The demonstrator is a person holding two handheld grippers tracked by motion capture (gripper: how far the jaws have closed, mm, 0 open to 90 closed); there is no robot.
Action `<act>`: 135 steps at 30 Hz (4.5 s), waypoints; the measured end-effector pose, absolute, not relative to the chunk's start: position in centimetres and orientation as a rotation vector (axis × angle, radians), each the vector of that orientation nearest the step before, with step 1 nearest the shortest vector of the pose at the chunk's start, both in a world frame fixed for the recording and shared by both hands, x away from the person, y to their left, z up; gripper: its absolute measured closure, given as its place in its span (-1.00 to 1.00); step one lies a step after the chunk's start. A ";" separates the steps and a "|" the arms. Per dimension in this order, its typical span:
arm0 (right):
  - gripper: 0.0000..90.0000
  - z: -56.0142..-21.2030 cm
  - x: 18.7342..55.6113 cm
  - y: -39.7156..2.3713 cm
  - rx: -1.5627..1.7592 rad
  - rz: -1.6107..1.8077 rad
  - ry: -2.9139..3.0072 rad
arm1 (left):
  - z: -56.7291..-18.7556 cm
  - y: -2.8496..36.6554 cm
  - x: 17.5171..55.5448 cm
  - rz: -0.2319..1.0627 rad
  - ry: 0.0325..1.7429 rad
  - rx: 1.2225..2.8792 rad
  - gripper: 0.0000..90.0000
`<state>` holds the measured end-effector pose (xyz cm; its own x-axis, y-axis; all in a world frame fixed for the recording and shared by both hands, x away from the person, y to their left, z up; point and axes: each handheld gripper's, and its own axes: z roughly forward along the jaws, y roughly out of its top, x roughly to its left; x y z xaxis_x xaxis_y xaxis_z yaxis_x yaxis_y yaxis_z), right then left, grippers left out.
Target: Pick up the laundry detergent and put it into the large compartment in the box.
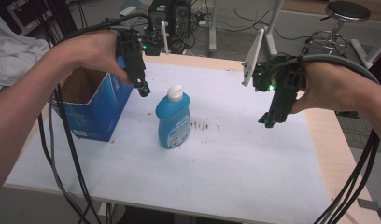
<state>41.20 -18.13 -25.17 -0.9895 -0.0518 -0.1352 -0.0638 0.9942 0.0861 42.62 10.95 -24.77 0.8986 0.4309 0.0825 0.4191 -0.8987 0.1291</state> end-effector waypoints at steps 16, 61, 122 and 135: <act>-0.73 -25.3 41.5 -17.9 -0.080 0.127 3.004 | -22.8 10.1 38.5 0.033 0.871 2.855 -0.56; -0.73 -25.3 41.5 -18.1 -0.051 0.117 2.992 | -26.9 3.8 38.9 0.117 1.123 2.656 -0.57; -0.73 -25.8 41.6 -18.0 -0.055 0.119 2.995 | -28.5 3.3 39.3 0.176 1.209 2.649 -0.17; -0.73 -25.7 41.4 -18.0 -0.051 0.111 2.990 | -28.4 3.4 39.4 0.163 1.185 2.657 -0.15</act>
<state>41.42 -18.02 -25.70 -0.9883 -0.0283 -0.1498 -0.0393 0.9967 0.0712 39.41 3.42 -28.41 0.6672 0.7448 0.0093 0.7196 -0.6477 0.2504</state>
